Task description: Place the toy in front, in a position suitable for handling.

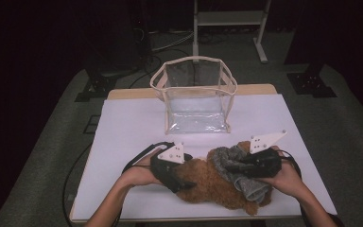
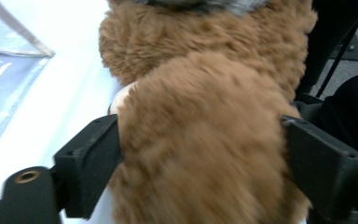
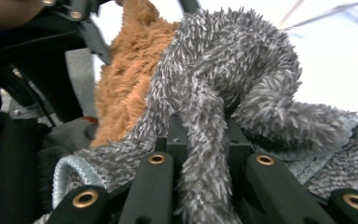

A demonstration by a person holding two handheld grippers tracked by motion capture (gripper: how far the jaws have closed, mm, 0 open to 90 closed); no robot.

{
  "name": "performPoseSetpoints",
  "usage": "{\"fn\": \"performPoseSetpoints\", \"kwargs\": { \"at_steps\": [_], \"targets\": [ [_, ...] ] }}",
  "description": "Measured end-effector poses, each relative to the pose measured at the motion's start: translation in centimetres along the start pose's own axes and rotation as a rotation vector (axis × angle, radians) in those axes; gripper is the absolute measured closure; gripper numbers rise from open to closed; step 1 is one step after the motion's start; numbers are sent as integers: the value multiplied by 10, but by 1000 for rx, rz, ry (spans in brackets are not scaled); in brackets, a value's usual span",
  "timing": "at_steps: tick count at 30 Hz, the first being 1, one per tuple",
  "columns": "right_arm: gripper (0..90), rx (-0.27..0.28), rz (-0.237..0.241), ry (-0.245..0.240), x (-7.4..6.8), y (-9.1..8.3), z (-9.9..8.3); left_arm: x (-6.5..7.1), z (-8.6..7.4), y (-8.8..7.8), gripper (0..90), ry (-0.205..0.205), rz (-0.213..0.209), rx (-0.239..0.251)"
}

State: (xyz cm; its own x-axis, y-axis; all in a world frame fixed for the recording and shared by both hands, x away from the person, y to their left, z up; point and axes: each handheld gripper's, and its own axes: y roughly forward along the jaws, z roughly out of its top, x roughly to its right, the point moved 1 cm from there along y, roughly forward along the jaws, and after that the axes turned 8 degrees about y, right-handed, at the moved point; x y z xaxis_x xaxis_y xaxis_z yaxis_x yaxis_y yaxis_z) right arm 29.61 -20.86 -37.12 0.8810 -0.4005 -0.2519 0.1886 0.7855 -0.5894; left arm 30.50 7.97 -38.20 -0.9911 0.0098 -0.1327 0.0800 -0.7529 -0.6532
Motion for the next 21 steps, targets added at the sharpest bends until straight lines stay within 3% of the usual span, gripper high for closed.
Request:
{"fn": "performPoseSetpoints", "kwargs": {
  "at_steps": [5, 7, 10, 12, 14, 21],
  "targets": [
    [773, -3, 43, -26, -14, 0, -6, 5, 6, 19, 69, 24, -44, -6],
    [773, 0, 40, -23, -14, -1, -8, 6, 7, 26, 25, 45, -27, -18],
    [772, 10, 37, -4, -10, -1, -9, 4, 9, 30, 31, 53, -10, -33],
    [771, 13, 31, -2, -8, -1, -8, 2, 9, 28, 83, 61, 5, -53],
    [770, 23, 17, -1, -8, -3, -7, -1, 8, 23, 121, 21, 4, -53],
    [766, 23, 6, -9, -7, -6, -6, 6, 2, 14, 109, 14, 37, -47]
  ]
}}
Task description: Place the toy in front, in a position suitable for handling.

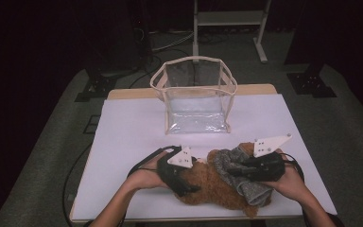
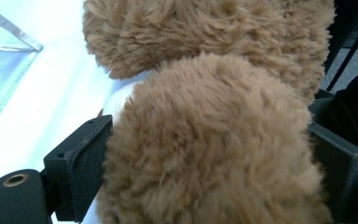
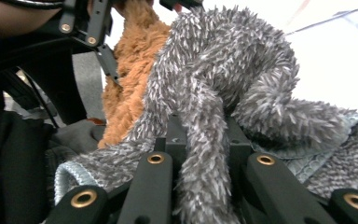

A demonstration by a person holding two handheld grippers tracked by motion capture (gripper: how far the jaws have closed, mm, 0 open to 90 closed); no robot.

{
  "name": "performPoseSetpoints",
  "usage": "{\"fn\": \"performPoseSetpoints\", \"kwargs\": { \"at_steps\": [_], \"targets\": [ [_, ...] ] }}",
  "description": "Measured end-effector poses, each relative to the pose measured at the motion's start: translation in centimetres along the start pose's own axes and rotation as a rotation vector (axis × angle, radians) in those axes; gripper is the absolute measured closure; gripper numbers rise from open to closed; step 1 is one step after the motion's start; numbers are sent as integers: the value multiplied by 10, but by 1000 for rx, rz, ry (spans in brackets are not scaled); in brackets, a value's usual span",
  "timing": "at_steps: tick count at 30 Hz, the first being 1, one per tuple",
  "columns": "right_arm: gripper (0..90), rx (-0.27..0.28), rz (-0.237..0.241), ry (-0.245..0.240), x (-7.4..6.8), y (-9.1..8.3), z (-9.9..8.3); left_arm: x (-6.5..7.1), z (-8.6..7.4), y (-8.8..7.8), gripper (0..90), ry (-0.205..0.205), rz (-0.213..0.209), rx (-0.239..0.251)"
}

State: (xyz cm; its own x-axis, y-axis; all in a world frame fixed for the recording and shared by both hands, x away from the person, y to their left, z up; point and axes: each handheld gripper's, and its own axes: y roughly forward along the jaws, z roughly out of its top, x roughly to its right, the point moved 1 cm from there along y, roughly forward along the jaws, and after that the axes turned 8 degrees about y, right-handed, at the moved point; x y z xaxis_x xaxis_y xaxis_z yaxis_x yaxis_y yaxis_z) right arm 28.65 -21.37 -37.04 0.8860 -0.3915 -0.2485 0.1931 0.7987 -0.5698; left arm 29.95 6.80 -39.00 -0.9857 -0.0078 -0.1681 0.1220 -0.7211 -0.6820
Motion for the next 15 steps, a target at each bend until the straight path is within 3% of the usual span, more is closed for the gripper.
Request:
{"fn": "performPoseSetpoints", "kwargs": {
  "at_steps": [1, 3, 6, 8, 11, 13, 15],
  "targets": [
    [764, -2, -8, -2, 0, 0, 1, 0, 0, -2, 112, 6, 6, 3],
    [759, -7, -39, -3, 0, -1, 4, 1, -1, -6, 203, 15, -1, 16],
    [758, -9, -23, -11, -1, -5, 9, 4, -2, -7, 237, 29, -9, 8],
    [756, -32, -16, -21, -4, -4, 11, 6, -4, -5, 234, 31, -15, 15],
    [756, -45, -15, -17, -2, -1, 10, 11, -5, 2, 143, 51, -15, 5],
    [756, -46, -17, -10, 0, 0, 9, 16, -5, 7, 108, 95, 11, -22],
    [756, -37, -14, 0, 1, 1, 7, 17, -3, 9, 120, 111, 48, -38]
  ]
}}
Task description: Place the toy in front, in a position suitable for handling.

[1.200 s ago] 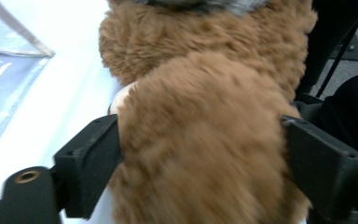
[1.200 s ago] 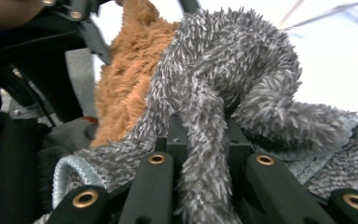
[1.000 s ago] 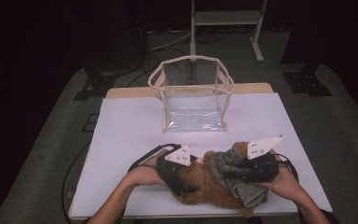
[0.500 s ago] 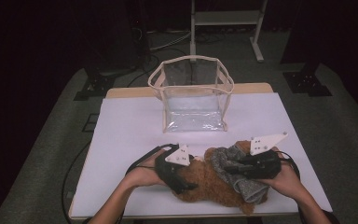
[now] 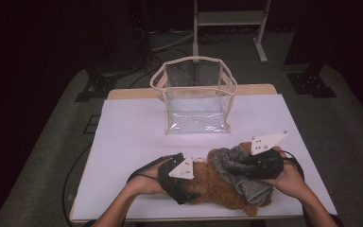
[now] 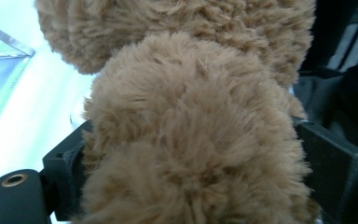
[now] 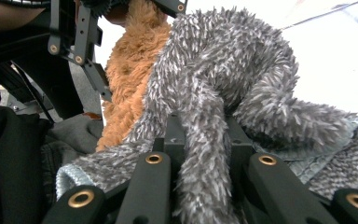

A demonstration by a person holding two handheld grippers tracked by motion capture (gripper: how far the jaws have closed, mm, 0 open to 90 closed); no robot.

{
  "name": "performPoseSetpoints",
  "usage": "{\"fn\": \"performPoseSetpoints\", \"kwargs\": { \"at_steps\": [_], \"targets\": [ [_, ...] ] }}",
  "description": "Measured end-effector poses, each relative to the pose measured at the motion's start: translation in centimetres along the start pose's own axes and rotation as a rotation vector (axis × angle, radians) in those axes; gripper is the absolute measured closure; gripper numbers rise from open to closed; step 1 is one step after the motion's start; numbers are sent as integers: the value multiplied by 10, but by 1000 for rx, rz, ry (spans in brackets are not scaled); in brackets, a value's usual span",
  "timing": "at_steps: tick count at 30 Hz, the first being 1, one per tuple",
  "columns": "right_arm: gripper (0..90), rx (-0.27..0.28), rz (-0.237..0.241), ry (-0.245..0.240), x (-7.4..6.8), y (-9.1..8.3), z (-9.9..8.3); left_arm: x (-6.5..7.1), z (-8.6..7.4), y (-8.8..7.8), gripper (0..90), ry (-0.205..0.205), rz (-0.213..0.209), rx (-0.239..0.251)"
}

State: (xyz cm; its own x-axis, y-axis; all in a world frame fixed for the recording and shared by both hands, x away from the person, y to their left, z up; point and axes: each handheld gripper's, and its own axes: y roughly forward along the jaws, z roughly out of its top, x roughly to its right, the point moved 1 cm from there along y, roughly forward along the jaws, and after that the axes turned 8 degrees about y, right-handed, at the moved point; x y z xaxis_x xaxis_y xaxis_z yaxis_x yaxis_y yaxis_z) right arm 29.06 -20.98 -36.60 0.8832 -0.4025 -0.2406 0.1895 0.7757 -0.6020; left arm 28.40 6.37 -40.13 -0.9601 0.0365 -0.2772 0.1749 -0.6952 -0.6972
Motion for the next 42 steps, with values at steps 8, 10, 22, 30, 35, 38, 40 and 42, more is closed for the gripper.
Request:
{"fn": "performPoseSetpoints", "kwargs": {
  "at_steps": [8, 10, 22, 30, 35, 38, 40, 42],
  "targets": [
    [750, 51, -36, 26, 9, -2, 3, -13, 4, -8, 379, -9, 72, -61],
    [749, 56, -27, 31, 14, 0, 7, -17, 2, -11, 379, -6, 90, -80],
    [744, 5, 20, -33, 14, 29, 44, -16, -22, -38, 370, -45, 183, -137],
    [753, -20, 97, -79, 5, 32, 33, -2, -27, -51, 273, -86, 117, -16],
    [758, -19, 116, -116, -6, 28, 18, -7, -22, -57, 241, -97, 66, 63],
    [760, -12, 96, -125, -9, 25, 15, -6, -23, -51, 337, -99, 41, 45],
    [766, -8, 80, -121, -8, 21, 16, -4, -23, -48, 378, -95, 40, 46],
    [771, -11, 85, -122, -5, 14, 16, -4, -23, -47, 390, -100, 48, 55]
  ]
}}
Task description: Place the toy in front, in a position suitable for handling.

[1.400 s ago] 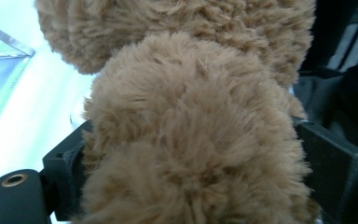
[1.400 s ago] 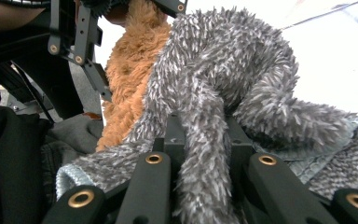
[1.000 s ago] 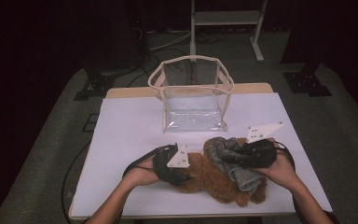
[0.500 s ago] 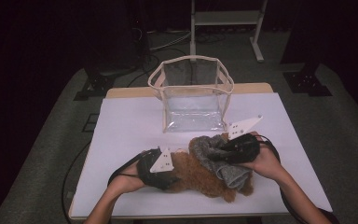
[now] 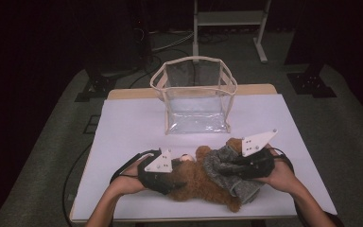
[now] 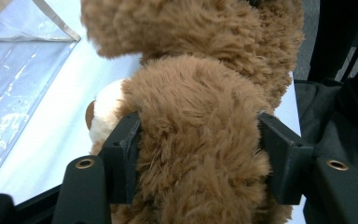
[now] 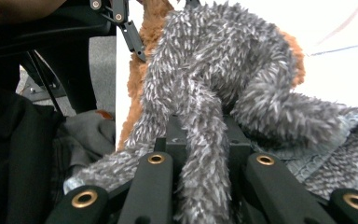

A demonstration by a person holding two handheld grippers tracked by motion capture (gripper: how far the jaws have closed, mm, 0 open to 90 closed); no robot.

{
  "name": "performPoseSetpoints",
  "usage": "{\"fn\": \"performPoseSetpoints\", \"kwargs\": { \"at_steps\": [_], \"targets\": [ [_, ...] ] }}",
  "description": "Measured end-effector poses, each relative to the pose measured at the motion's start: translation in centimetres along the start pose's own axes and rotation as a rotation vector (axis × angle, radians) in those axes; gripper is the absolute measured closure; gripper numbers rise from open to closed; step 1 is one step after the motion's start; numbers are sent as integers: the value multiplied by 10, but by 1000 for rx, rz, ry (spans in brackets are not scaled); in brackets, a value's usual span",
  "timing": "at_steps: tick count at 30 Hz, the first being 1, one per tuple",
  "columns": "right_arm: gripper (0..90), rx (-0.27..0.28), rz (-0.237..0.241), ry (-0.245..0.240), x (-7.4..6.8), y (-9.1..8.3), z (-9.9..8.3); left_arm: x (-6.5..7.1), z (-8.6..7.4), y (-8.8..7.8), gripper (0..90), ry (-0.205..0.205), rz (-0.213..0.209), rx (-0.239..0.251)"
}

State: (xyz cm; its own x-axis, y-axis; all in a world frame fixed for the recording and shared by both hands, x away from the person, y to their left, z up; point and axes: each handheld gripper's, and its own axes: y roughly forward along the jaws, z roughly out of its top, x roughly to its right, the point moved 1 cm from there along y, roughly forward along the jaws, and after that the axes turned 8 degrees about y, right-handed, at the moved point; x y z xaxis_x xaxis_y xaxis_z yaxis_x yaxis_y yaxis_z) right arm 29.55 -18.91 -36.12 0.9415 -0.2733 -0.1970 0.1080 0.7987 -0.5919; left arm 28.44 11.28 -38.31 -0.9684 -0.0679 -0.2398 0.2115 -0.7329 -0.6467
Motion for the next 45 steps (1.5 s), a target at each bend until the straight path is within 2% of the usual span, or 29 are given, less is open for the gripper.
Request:
{"fn": "performPoseSetpoints", "kwargs": {
  "at_steps": [2, 4, 8, 12, 14, 17, 20, 23, 26, 29, 32, 37, 41, 45],
  "targets": [
    [773, -12, -18, 6, 3, -10, -1, 0, 0, 1, 398, -1, 8, -3],
    [773, -11, -57, 17, 7, -22, -3, 0, 1, 2, 400, -1, 10, -4],
    [772, -5, -124, 66, 16, -39, -4, 1, 4, 4, 400, 16, 11, -8],
    [771, -12, -117, 58, 23, -33, 9, 6, 6, 4, 401, 56, 22, -27],
    [770, -24, -111, 53, 28, -26, 17, 8, 6, 3, 400, 60, 23, -31],
    [769, -31, -100, 69, 40, -20, 23, 9, 4, 1, 399, 68, 20, -31],
    [769, -26, -101, 111, 52, -22, 18, 9, 3, 1, 398, 68, 19, -25],
    [770, -16, -120, 163, 63, -34, 5, 8, 3, 0, 398, 65, 16, -22],
    [770, -16, -125, 180, 62, -42, -5, 8, 4, 1, 397, 64, 21, -16],
    [771, -13, -116, 159, 53, -44, -4, 7, 5, 2, 397, 70, 21, -20],
    [770, -13, -94, 141, 48, -38, 4, 7, 4, 2, 396, 71, 17, -21],
    [769, -29, -84, 132, 51, -23, 12, 7, 2, 1, 391, 61, 12, -14],
    [770, -15, -98, 173, 59, -35, 1, 6, 1, 1, 390, 43, 17, -2],
    [770, 13, -97, 214, 58, -49, -14, 4, 2, 2, 388, 34, 20, -2]
  ]
}}
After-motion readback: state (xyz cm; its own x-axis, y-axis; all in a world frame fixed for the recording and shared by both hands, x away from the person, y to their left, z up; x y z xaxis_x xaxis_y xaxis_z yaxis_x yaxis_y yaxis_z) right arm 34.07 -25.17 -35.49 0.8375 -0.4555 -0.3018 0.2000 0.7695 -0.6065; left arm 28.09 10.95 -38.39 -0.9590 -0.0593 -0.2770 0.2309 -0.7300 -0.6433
